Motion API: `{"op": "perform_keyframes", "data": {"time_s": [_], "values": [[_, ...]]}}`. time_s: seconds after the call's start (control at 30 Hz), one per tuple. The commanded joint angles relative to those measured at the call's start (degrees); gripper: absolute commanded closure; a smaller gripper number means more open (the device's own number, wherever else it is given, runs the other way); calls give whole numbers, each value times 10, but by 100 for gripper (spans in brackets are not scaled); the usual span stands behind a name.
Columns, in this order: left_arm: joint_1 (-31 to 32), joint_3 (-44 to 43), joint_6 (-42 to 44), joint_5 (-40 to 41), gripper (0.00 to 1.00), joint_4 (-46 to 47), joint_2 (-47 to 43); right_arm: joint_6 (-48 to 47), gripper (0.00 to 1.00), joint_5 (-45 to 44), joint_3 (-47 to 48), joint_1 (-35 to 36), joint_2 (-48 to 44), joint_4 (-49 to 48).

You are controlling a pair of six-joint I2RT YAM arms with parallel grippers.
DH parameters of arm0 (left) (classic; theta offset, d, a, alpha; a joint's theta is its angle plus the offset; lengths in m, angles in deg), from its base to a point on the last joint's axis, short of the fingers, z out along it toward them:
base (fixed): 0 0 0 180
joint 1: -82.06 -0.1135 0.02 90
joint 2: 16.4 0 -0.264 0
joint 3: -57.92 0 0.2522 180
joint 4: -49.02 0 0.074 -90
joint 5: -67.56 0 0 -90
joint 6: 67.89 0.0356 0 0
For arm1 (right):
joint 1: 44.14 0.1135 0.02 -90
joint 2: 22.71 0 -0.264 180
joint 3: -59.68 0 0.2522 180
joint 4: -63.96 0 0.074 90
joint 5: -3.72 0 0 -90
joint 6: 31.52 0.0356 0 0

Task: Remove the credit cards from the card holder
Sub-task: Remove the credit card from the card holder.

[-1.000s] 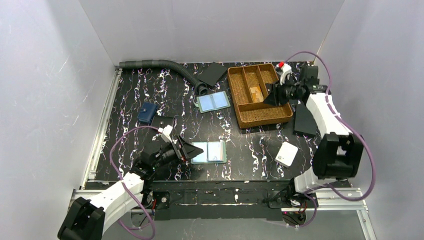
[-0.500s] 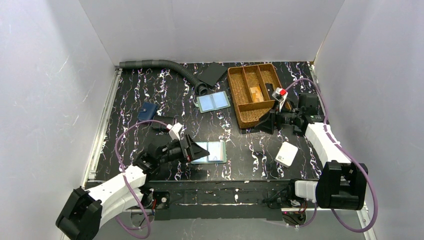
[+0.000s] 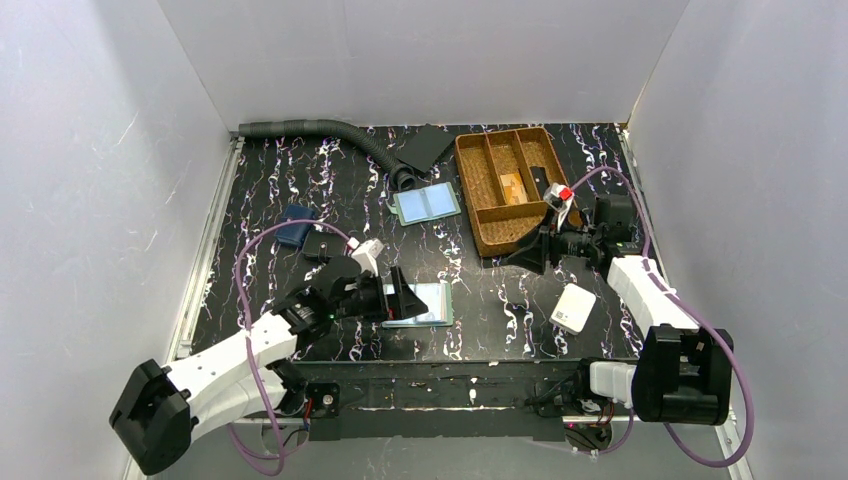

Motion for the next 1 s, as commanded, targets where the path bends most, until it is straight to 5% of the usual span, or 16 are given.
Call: {"op": "perform_keyframes", "data": {"time_s": [0.0,0.23,0.47,0.97], "values": [[39,-45,22,77,3,-73,33,42,34,-28,-6,34,4,-52],[116,-154,6,221,12,-194,158,20,35,-90,16,95,41,-12],[131,-292,-2,278,37,-298,321,4,36,-107,27,106,52,11],[131,-375,13,278,41,-330,432,-3,36,-110,32,107,55,20]]}}
